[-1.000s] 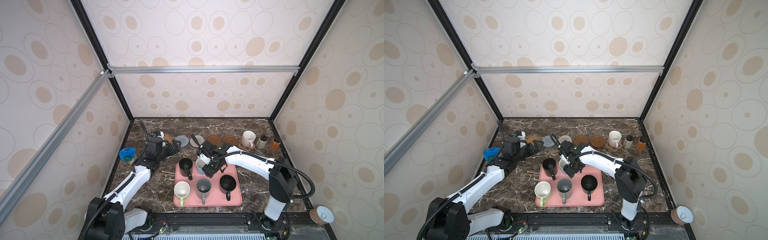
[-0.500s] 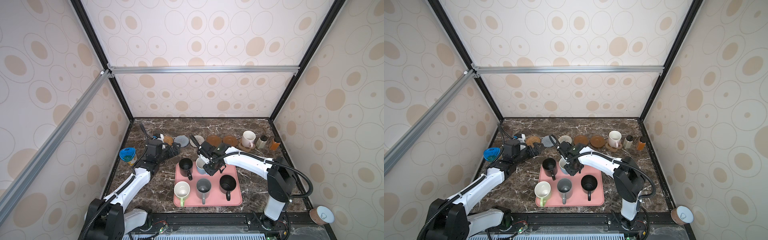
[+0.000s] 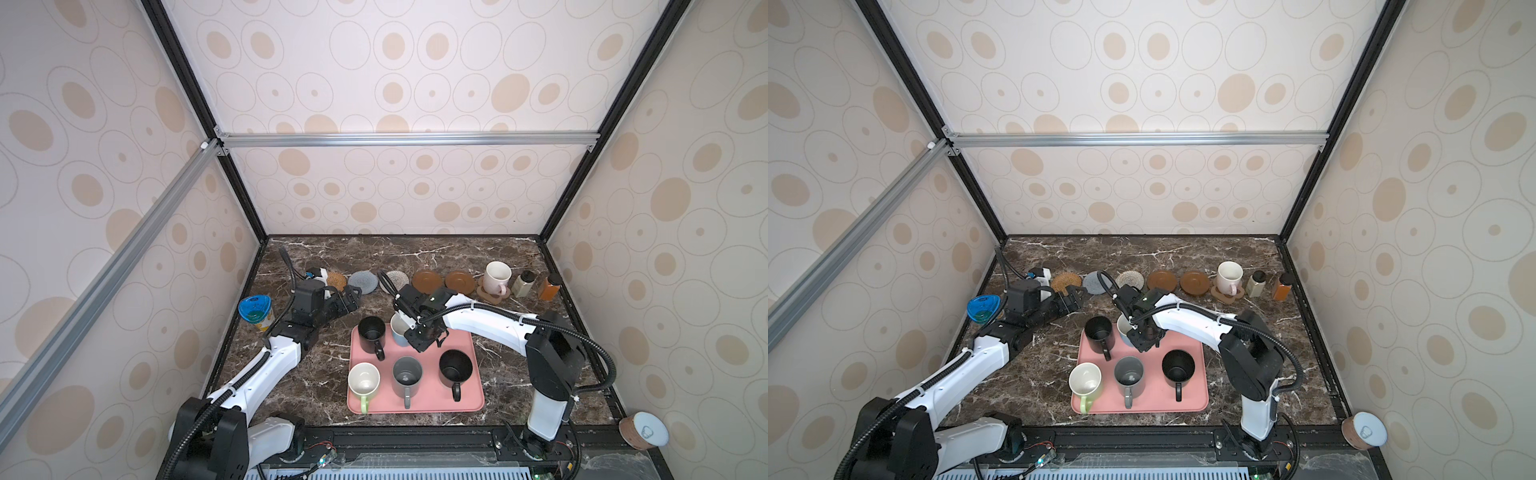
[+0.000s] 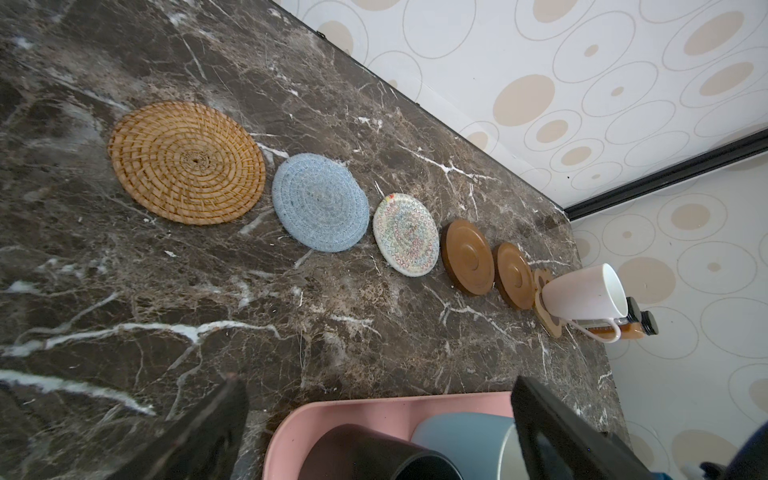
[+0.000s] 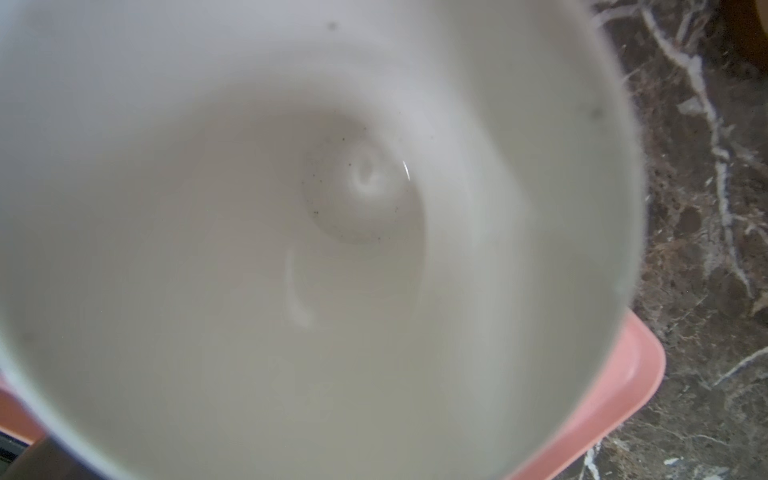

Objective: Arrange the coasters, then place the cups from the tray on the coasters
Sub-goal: 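Lower the right gripper onto the light blue mug and grip its rim, then lift the light blue mug off the tray with the right gripper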

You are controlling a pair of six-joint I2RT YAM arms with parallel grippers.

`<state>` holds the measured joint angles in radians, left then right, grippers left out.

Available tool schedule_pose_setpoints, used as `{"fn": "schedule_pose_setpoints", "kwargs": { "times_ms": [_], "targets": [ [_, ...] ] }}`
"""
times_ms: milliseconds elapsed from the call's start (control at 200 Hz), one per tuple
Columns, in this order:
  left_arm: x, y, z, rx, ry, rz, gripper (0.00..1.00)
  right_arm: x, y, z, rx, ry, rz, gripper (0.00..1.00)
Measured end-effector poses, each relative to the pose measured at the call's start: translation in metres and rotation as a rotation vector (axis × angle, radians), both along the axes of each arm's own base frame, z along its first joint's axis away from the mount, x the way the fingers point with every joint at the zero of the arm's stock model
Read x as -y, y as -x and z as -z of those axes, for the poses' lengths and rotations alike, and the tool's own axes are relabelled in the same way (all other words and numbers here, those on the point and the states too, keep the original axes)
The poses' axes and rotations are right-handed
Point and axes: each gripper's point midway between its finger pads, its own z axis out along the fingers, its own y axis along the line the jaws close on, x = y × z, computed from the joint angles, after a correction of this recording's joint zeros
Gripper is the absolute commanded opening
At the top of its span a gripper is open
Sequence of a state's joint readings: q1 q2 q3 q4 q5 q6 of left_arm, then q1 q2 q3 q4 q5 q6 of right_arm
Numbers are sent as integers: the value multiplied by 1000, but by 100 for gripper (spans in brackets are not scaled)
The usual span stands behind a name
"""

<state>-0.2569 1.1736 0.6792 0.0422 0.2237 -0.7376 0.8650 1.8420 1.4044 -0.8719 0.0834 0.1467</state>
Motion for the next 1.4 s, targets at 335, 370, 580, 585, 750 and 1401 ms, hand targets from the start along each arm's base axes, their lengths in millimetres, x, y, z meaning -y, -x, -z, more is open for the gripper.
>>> {"fn": "schedule_pose_setpoints", "kwargs": {
  "times_ms": [335, 370, 580, 585, 750, 1401],
  "targets": [
    [1, 0, 1, -3, 1, 3, 100, -2, -2, 2, 2, -4, 3, 17],
    [1, 0, 1, -4, 1, 4, 100, -2, -2, 2, 3, -6, 4, 17],
    [1, 0, 2, -6, 2, 5, 100, -4, -3, 1, 10, -14, 6, 14],
    [1, 0, 2, -6, 2, 5, 100, -4, -3, 1, 10, -14, 6, 14],
    [1, 0, 2, -6, 2, 5, 100, -4, -4, 1, 12, -16, 10, 13],
    [1, 0, 2, -6, 2, 5, 100, -1, -6, -9, 42, -18, 24, 10]
  ]
}}
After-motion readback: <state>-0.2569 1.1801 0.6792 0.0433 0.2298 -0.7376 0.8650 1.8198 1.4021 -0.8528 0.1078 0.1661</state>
